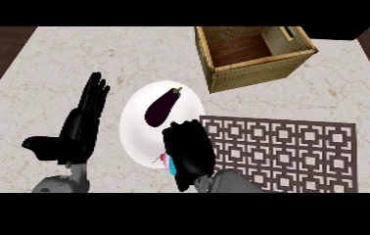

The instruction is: Pick the cupcake from the placemat and place it in the basket

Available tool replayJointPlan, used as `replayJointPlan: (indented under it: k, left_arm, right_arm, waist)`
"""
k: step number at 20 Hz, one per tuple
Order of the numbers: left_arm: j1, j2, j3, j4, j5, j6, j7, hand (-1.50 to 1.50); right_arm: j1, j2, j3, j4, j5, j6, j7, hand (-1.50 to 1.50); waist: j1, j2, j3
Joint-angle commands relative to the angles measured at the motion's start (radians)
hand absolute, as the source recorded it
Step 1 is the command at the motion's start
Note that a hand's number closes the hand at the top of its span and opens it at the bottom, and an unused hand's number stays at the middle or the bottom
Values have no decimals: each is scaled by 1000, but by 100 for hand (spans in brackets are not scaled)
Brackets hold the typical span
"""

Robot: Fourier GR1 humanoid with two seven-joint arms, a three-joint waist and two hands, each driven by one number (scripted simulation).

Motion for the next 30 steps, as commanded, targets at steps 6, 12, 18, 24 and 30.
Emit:
replayJointPlan:
  k: [6,12,18,24,30]
  left_arm:
    - [12,2,39,19,12,-1,-21,0]
    - [63,13,41,-21,26,-31,-24,0]
    - [21,9,57,-21,-1,-4,20,0]
    - [44,-19,21,-49,-28,17,25,0]
    - [63,11,53,-110,3,-11,68,0]
  right_arm:
    - [-157,27,20,-248,-202,-249,102,150]
    - [-218,27,-39,-534,-241,-147,301,150]
    - [-388,27,-194,-531,-327,-89,458,150]
    - [-411,-61,-364,-488,-321,80,418,150]
    - [-392,-168,-443,-481,-318,157,357,150]
  waist:
    - [-41,-10,0]
    - [-60,-14,0]
    - [-59,-11,0]
    - [-67,-11,0]
    - [-62,-12,0]
